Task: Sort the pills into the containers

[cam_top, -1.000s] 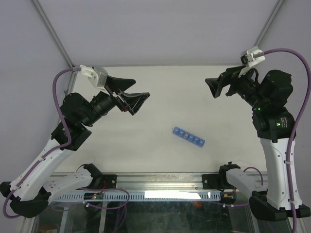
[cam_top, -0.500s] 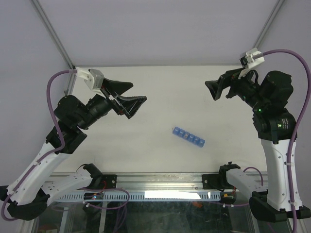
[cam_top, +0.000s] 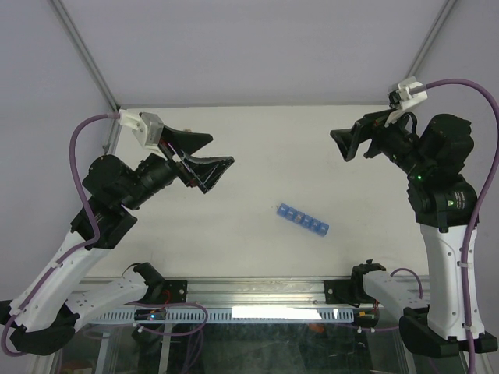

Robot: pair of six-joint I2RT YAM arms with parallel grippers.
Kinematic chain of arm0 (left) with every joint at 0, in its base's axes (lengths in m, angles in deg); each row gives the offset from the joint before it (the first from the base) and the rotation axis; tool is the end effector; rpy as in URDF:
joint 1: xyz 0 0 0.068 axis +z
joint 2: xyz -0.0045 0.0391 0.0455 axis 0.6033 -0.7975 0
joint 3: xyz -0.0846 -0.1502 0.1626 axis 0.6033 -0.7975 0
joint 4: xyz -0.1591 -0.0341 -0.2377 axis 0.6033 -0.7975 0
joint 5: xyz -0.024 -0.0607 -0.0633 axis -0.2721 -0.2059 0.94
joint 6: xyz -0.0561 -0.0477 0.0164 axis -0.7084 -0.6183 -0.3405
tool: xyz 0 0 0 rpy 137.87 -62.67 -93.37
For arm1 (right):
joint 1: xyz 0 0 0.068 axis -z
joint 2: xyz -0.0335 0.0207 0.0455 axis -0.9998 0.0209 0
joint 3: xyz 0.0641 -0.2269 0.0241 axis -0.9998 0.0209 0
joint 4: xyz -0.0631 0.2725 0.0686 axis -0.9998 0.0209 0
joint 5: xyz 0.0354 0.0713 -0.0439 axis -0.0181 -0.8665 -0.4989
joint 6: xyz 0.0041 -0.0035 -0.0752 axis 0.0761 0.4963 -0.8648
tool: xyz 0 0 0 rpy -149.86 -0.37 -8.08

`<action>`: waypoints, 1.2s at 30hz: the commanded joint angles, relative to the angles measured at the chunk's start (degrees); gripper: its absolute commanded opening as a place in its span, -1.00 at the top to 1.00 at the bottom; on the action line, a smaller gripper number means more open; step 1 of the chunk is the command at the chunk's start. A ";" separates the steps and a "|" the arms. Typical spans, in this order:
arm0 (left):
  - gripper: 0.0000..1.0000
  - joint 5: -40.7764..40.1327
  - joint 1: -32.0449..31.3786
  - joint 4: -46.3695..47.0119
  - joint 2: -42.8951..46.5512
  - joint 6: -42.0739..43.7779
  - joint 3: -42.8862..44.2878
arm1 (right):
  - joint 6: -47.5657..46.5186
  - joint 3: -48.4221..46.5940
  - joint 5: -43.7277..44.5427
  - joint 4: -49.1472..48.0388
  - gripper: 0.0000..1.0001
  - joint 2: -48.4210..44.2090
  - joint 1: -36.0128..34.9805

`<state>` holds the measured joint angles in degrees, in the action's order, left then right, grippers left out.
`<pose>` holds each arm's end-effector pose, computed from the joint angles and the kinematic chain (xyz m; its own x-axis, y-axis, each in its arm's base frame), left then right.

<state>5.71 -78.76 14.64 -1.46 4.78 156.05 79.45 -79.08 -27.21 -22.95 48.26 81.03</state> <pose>0.1696 -0.1649 0.4533 -0.0956 -0.2724 -0.9574 0.7803 0.5768 -0.2420 0.2117 0.0544 0.4811 -0.0655 -0.0860 -0.9941 -0.5231 0.8514 -0.0392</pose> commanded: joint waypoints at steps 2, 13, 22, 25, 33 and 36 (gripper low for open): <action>-0.98 2.38 -0.01 0.01 0.10 -0.72 2.12 | 0.81 -1.25 -3.23 -0.78 -0.98 0.07 0.93; -0.98 1.85 -0.02 0.41 -1.15 0.57 1.56 | 0.69 -2.75 -3.45 0.35 -0.99 0.87 1.17; -0.98 2.29 -0.06 1.01 -2.25 0.87 1.71 | 1.60 -2.98 -2.29 0.61 -0.98 1.24 1.18; -0.98 2.22 -0.06 0.96 -2.33 0.98 1.84 | 1.79 -3.40 -1.91 0.62 -0.99 1.44 1.15; -0.98 2.13 -0.08 0.99 -2.90 1.99 2.04 | 1.73 -4.33 -0.83 1.22 -0.99 1.44 1.23; -0.98 1.90 -0.02 0.99 -3.01 2.17 2.04 | 1.70 -4.47 -1.03 1.33 -0.98 1.61 1.18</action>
<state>6.93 -78.76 13.83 -4.54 5.79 156.08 80.15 -80.83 -28.85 -20.81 49.95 81.86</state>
